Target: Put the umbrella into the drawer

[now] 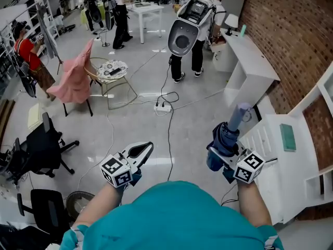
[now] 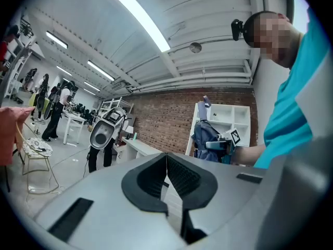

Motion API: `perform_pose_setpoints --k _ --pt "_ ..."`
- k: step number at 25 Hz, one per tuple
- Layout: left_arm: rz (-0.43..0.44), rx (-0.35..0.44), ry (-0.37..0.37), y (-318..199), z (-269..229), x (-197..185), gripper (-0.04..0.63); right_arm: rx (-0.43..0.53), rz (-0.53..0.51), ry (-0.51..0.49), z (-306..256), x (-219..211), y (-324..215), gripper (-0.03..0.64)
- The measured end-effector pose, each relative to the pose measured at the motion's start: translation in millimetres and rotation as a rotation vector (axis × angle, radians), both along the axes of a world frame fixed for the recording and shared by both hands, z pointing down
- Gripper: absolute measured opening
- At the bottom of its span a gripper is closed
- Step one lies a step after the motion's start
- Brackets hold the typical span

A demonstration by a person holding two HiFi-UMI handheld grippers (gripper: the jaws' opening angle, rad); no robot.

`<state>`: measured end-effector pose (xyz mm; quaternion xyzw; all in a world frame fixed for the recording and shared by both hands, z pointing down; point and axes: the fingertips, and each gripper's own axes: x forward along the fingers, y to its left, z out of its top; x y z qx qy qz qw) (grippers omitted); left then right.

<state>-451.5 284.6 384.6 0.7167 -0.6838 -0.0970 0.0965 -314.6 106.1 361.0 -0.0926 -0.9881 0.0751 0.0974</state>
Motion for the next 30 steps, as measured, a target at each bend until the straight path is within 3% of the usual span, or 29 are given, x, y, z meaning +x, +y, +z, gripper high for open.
perform_pose_setpoints --k 8,17,24,30 --pt "-0.103 -0.024 -0.005 -66 2 5 0.018 -0.015 -0.109 -0.003 0 -10 -78 0.272" --pt "-0.225 -0.007 0.08 -132 6 32 0.018 0.052 -0.238 0.041 12 -9 -145 0.272" --pt "-0.233 -0.031 0.058 -133 10 14 0.017 0.028 -0.226 0.027 23 -29 -148 0.272" --pt "-0.183 -0.063 0.029 -130 14 1 0.018 0.028 -0.179 0.032 30 -36 -145 0.272"
